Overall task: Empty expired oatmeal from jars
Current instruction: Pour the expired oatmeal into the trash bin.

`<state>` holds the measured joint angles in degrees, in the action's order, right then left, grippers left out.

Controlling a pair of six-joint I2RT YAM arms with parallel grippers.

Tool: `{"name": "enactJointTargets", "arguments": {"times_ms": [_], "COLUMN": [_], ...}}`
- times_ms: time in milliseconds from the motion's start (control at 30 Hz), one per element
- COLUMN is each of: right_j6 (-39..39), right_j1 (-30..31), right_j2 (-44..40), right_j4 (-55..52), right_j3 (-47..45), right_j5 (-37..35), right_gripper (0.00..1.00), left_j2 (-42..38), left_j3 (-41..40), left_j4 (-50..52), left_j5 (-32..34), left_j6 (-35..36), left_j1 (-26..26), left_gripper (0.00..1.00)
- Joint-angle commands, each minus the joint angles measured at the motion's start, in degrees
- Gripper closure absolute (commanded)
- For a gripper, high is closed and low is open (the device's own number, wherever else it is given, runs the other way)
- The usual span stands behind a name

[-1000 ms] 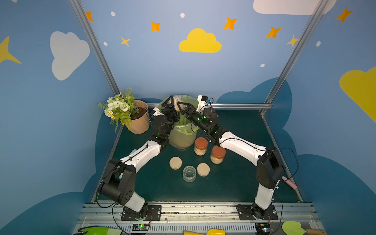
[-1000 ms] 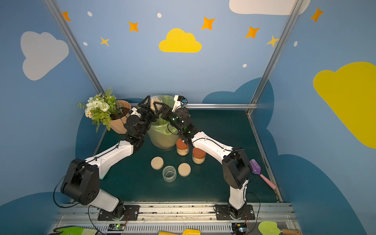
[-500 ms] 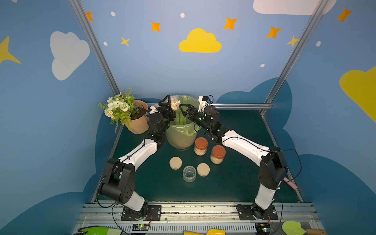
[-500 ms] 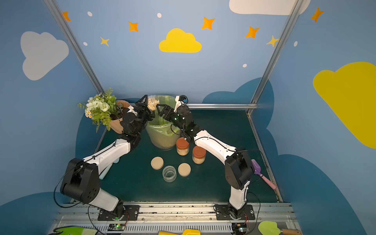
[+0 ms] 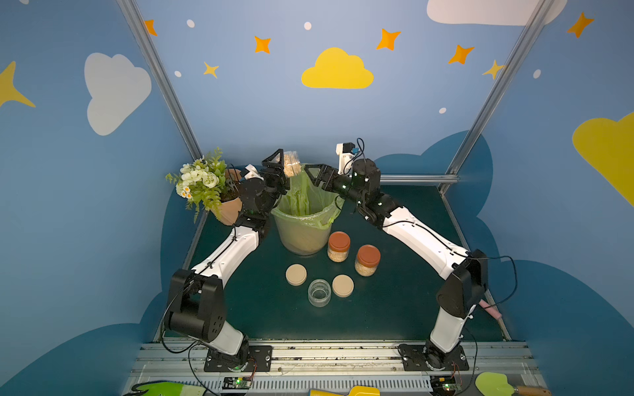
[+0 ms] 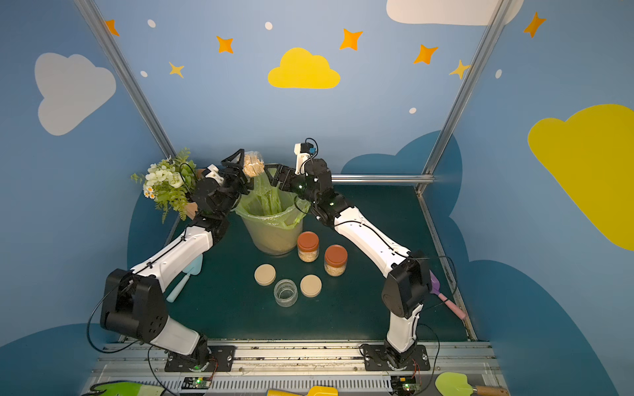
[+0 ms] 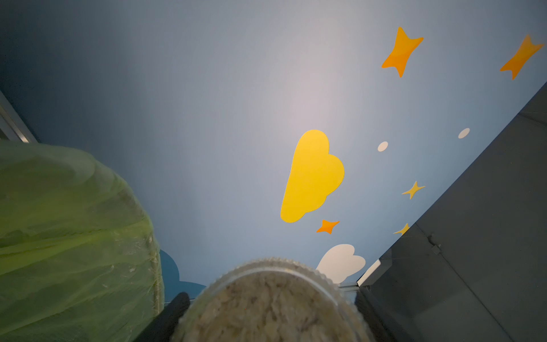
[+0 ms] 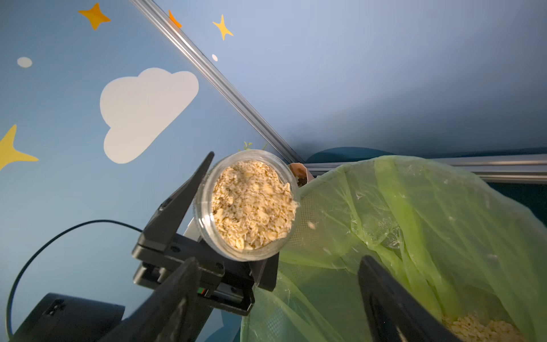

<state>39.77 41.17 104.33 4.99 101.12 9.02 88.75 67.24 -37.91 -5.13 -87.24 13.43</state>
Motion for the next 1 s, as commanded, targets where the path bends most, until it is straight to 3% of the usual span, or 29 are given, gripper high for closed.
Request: {"name": "enactJointTargets", "arguments": {"times_ms": [0,167,467,967], "right_j6": [-5.7,-11.6,-16.2,-27.0], "right_j1": [-0.4,-0.4,0.0,0.6], "right_j2": [0.3,1.8,2.0,6.5], "right_j4": [-5.4,-15.1,-20.1,-33.2], "right_j3": [1.2,5.4,6.1,15.8], "right_j5": [1.6,1.1,-0.4,-1.9], "right_gripper": [0.19,0.21,0.24,0.26], "left_j2": [-0.8,-2.2,-3.0,-3.9], "left_j3": [0.9,1.5,3.4,11.6], "left_j4": [-2.0,2.3,8.5,25.8], "left_j5": [-1.9,-3.8,-6.5,-11.7], "left_j6": [2.9,7.7,16.0,37.9], "left_j1": [-0.6,-2.2,-3.8,-3.9], "left_gripper": [0.90,0.90,0.91,0.93]}}
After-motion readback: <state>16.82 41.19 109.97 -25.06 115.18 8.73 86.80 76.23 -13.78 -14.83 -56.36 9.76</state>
